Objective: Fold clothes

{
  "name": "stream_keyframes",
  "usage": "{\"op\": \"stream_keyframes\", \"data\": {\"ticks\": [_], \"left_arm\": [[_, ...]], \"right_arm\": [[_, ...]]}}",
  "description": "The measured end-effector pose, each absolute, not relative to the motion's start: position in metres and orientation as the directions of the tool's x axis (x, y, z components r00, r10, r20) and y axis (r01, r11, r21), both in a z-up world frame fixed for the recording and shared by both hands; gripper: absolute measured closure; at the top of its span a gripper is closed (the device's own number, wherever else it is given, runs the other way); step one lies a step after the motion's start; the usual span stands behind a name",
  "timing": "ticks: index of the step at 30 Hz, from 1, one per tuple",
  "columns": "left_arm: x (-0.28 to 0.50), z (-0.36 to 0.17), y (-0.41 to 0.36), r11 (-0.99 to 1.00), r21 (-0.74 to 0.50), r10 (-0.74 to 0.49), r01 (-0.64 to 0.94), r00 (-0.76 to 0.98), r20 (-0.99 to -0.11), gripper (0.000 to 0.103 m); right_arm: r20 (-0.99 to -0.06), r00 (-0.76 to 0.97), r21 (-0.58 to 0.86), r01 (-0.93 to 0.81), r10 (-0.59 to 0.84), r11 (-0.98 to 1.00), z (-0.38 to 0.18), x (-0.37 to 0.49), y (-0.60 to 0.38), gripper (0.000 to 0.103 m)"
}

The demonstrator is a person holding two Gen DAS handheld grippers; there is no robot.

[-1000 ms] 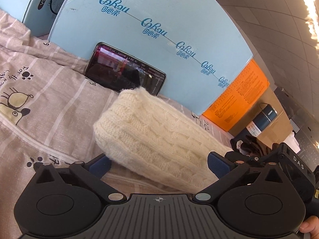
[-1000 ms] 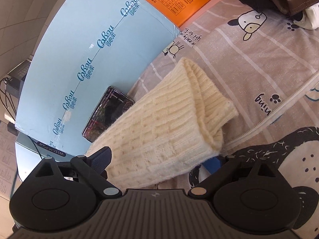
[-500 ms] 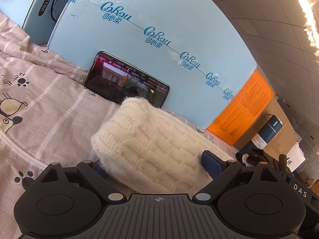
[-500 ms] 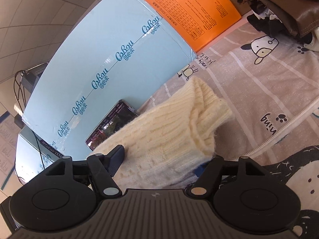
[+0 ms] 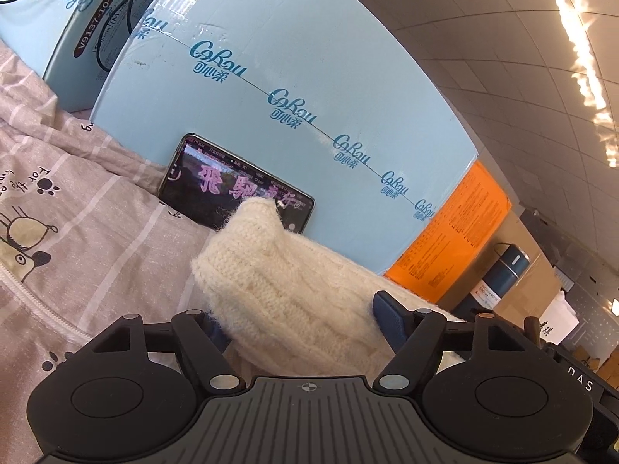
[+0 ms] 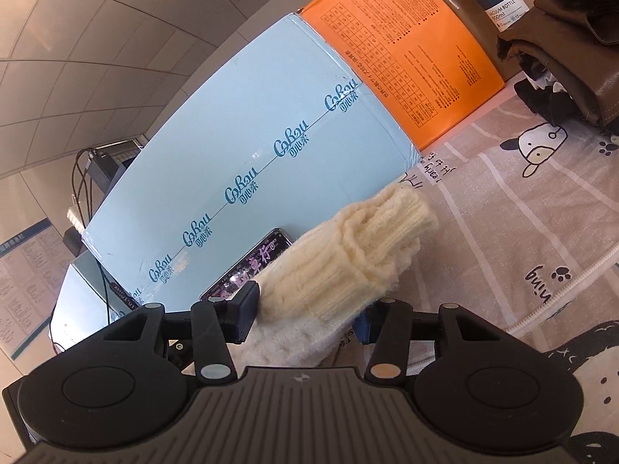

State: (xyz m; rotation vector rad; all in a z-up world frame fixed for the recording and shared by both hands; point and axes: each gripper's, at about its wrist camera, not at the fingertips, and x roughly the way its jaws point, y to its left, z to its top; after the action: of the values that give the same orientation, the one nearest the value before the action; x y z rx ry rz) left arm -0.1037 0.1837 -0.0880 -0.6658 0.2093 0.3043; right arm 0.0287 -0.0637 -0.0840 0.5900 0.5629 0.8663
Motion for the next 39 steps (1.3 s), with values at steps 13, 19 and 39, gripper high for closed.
{"op": "stream_keyframes", "data": {"ticks": [13,19,39], "left_arm": [[-0.141,-0.045,0.19,0.773,-0.53,0.321,-0.348,0.936,-0.146,0.032],[-0.187,-0.025,0.227,0.77,-0.496,0.432,-0.402,0.9,-0.059,0.032],[-0.359,-0.05,0.413,0.422,-0.706,0.824,-0.568,0.566,0.037,0.032]], "right_arm": [[-0.077,0.461,0.635,-0.661,0.884,0.4,-0.05,0.005,-0.046,0.065],[-0.043,0.358,0.607,-0.732,0.933,0.309,-0.023,-0.017,0.008,0.065],[-0.063,0.011,0.304,-0.952,0.998,0.03,-0.008,-0.15,0.282,0.066]]}}
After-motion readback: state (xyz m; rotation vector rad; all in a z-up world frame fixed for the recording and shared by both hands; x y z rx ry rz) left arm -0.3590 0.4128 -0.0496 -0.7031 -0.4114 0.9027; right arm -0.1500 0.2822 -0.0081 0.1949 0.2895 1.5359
